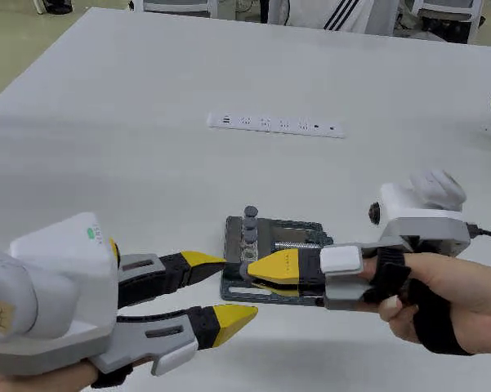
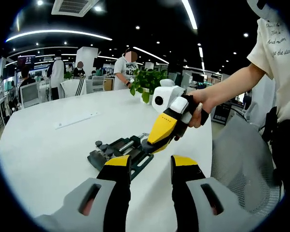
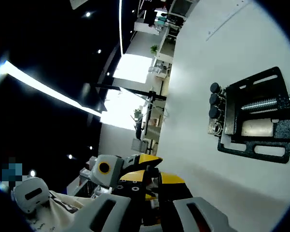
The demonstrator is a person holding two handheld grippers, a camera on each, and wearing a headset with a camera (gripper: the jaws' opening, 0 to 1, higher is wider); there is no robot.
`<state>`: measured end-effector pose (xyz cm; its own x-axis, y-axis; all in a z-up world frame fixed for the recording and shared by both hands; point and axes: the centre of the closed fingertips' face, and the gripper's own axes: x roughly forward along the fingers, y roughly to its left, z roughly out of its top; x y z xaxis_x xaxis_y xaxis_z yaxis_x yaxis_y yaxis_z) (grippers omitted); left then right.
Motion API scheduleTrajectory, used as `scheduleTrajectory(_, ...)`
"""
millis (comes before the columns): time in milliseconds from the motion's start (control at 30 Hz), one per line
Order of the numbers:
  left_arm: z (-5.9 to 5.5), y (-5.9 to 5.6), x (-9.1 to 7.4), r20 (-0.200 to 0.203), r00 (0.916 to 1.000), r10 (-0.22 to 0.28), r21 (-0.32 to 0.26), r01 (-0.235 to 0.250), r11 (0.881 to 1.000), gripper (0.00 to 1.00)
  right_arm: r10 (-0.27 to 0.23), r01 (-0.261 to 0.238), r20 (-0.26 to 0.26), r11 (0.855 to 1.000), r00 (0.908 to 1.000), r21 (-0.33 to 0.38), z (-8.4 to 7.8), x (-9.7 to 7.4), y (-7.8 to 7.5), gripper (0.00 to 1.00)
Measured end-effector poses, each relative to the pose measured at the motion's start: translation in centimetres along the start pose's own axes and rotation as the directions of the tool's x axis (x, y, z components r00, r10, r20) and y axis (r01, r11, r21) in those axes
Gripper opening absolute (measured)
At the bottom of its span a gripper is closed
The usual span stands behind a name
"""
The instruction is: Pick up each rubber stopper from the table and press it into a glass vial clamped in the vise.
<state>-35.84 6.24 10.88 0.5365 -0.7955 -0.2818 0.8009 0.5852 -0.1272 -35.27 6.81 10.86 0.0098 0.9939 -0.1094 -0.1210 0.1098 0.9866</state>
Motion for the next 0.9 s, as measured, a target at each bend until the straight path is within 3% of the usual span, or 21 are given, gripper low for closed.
scheduleTrajectory(33,0.1,-0.1,0.0,0.005,1.0,-0.002,0.004,0.002,1.0,0.27,0.005,-0.006,0.007,0.999,1.0,0.035,-0.1,0.0,0.1,0.05)
scheduleTrajectory(133,0.4,-0.2,0.2,0.016,0.9997,-0.016,-0.005,0.016,1.0,0.23,0.005,-0.005,0.001,0.999,1.0,0.036,-0.5,0.0,-0.5,0.05)
scheduleTrajectory(367,0.8,-0.7,0.5,0.034,0.9985,-0.043,0.001,0.043,0.999,0.12,0.031,-0.03,-0.005,0.99,0.9995,0.137,-1.4,0.1,-0.6,0.04)
scheduleTrajectory(600,0.9,-0.9,0.4,0.042,0.9975,-0.057,0.006,0.057,0.998,0.09,0.057,-0.054,-0.009,0.976,0.9983,0.212,-1.6,-0.1,-0.4,0.04)
scheduleTrajectory(900,1.0,-1.2,0.2,0.044,0.996,-0.077,0.015,0.077,0.997,0.09,0.077,-0.076,0.007,0.972,0.997,0.22,-1.5,-0.2,0.0,0.04)
